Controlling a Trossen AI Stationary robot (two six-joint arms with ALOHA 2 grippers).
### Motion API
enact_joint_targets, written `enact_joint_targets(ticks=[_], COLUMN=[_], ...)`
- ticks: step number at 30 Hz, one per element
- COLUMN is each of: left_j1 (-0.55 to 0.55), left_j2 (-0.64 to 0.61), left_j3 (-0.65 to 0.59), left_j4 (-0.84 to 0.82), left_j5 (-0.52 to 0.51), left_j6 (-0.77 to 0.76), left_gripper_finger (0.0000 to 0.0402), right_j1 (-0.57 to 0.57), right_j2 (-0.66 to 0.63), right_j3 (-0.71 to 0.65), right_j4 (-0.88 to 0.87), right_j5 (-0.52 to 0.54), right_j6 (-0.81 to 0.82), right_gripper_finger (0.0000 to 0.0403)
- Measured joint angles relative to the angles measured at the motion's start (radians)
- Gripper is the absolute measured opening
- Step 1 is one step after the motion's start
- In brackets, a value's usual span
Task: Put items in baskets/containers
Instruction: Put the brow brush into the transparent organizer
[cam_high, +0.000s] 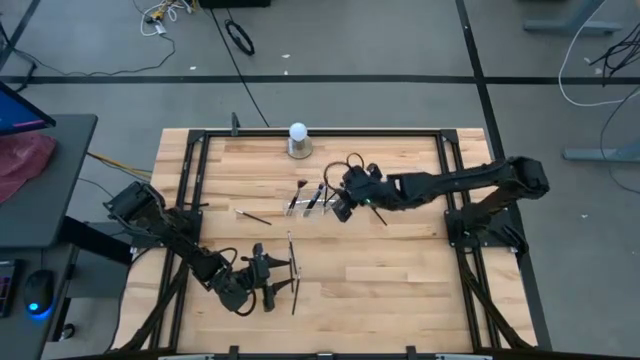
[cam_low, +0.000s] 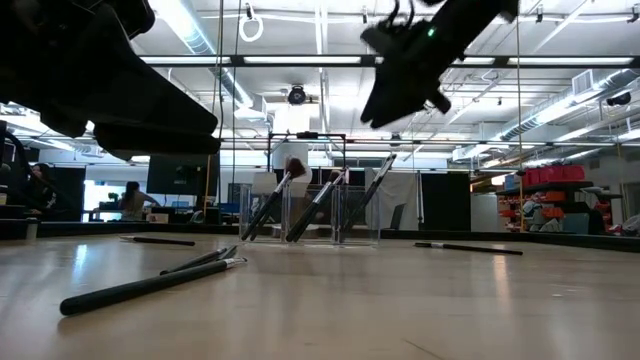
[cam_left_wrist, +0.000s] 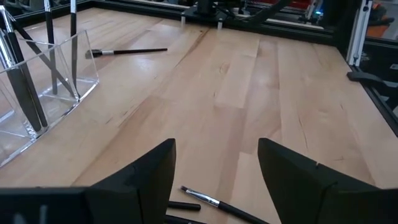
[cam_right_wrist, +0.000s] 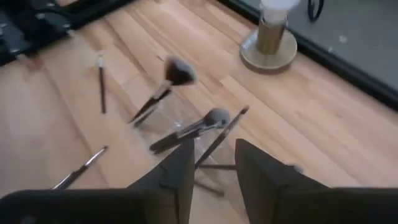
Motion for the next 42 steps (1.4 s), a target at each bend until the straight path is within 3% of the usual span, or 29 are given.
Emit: enact_joint_targets(ticks=[7, 10, 15, 20, 26, 29, 35, 42], left_j1=[0.0, 0.0, 0.0, 0.0, 0.022, 0.041, 0.068, 0.071], left_j2=[0.0, 0.0, 0.0, 0.0, 0.0, 0.0, 0.0, 0.0], left_j3=[0.0, 0.0, 0.0, 0.0, 0.0, 0.0, 0.0, 0.0], left_j4=[0.0, 0.0, 0.0, 0.001, 0.006, 0.01, 0.015, 0.018], left_j5=[0.0, -0.003, -0.004, -0.004, -0.004, -0.001, 0.03, 0.067], left_j6=[0.0, 0.001, 0.009, 0.009, 0.009, 0.008, 0.007, 0.0], left_gripper_finger=[0.0236, 0.0236, 0.0236, 0.0236, 0.0236, 0.0236, 0.0236, 0.0236], right_j1=[0.237, 0.323, 0.384, 0.328, 0.189, 0.119, 0.026, 0.009], right_j2=[-0.073, -0.073, -0.073, -0.073, -0.061, -0.032, 0.067, 0.168], right_j3=[0.001, -0.015, -0.169, -0.395, -0.648, -0.724, -0.754, -0.752], right_j4=[-0.182, -0.282, -0.284, -0.144, 0.379, 0.587, 0.742, 0.761], right_j5=[0.205, 0.238, 0.243, 0.242, 0.24, 0.241, 0.157, 0.138], right_j6=[0.074, 0.179, 0.393, 0.502, 0.279, 0.185, 0.047, 0.073], right_gripper_finger=[0.0082, 0.0066, 0.006, 0.0102, 0.0191, 0.0217, 0.0207, 0.0144])
